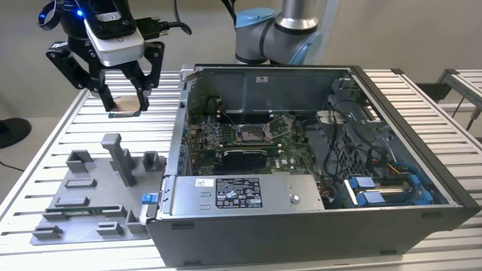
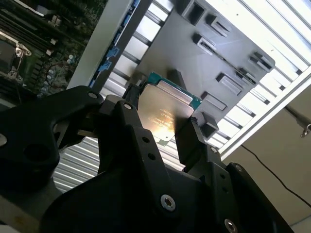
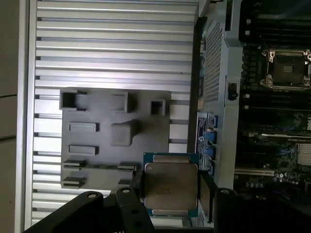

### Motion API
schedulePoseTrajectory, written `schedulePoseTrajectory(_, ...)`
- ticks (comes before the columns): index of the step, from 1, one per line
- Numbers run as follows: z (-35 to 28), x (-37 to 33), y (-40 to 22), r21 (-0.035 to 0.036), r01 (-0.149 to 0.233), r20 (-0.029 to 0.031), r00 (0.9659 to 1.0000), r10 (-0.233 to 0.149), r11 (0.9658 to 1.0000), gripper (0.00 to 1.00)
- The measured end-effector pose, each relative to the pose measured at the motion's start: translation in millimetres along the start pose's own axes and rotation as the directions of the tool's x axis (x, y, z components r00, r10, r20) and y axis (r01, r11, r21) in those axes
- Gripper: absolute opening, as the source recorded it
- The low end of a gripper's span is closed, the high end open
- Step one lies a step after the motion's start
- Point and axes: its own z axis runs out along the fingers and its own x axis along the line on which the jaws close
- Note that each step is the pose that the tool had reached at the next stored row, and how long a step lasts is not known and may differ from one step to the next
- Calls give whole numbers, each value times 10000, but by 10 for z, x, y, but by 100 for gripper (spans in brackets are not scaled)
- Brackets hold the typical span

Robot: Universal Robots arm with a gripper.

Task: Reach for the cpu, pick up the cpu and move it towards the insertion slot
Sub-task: 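Pick up the cpu and move it towards the insertion slot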

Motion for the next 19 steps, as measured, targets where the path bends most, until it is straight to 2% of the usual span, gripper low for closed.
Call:
schedulePoseTrajectory(14,-2,-184,-4,0,0,0,10000,0,10000,0)
schedulePoseTrajectory(15,-3,-269,-6,-1,0,0,10000,0,10000,0)
schedulePoseTrajectory(16,-3,-317,-7,-1,1,0,10000,-1,10000,0)
schedulePoseTrajectory(19,-3,-355,-8,-1,0,1,10000,0,10000,0)
